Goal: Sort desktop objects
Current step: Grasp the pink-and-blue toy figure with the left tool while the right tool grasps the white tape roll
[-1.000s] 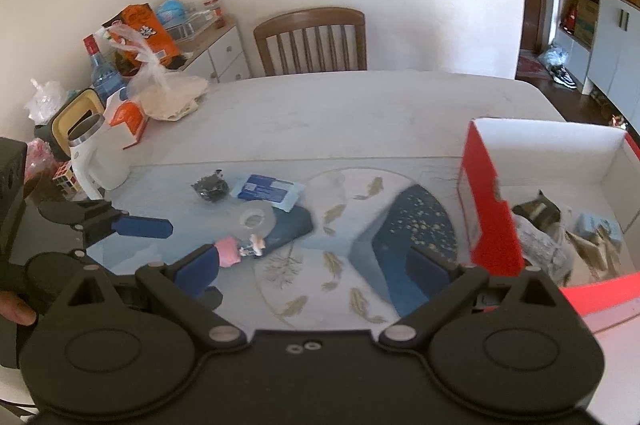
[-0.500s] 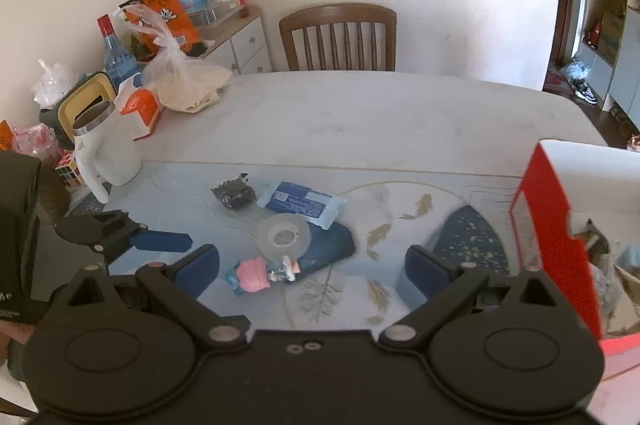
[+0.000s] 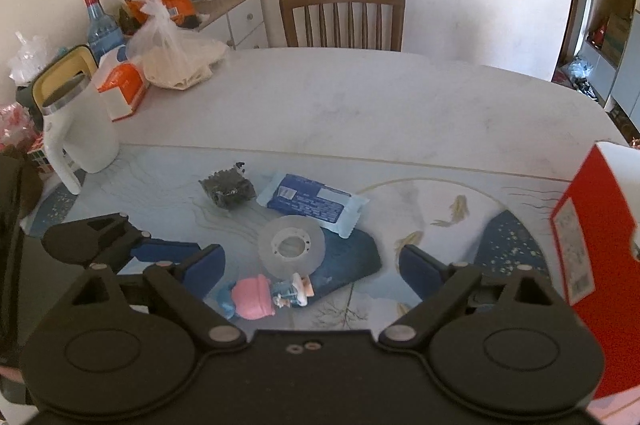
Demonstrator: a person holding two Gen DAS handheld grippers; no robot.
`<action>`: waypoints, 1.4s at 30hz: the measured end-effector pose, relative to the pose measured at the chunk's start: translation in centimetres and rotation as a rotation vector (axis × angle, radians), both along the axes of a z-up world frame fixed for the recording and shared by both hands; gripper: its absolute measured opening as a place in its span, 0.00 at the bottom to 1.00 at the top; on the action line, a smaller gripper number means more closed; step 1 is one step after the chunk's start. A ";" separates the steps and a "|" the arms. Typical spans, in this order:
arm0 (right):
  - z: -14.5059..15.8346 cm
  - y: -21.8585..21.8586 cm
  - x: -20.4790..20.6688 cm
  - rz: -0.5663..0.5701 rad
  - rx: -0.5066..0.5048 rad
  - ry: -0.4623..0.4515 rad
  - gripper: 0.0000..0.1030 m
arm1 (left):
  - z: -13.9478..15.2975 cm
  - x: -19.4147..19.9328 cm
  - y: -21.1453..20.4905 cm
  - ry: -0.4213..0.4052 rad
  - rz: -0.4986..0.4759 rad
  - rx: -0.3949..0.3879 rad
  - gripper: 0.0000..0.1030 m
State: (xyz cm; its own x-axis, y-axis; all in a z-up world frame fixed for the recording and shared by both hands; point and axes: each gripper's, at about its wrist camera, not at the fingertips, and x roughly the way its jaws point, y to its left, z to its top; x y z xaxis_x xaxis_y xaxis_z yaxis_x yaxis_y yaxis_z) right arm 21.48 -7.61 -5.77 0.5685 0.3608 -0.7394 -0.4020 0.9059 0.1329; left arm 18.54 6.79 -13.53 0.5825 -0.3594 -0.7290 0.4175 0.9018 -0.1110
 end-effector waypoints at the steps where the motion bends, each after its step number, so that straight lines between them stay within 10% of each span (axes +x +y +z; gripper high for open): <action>1: -0.3 0.3 0.3 0.002 -0.005 0.005 0.91 | -0.1 0.0 0.0 0.000 -0.007 -0.003 0.99; 42: -6.2 5.6 5.8 0.007 -0.097 0.144 0.58 | -2.6 0.5 -0.2 -0.048 -0.014 -0.007 0.51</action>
State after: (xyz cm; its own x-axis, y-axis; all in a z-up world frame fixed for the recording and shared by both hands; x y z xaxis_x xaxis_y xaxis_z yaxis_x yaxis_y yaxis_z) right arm 27.32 -2.00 -11.99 0.4519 0.2877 -0.8444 -0.3919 0.9144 0.1017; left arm 19.05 6.57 -16.12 0.6118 -0.3729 -0.6976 0.4352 0.8951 -0.0968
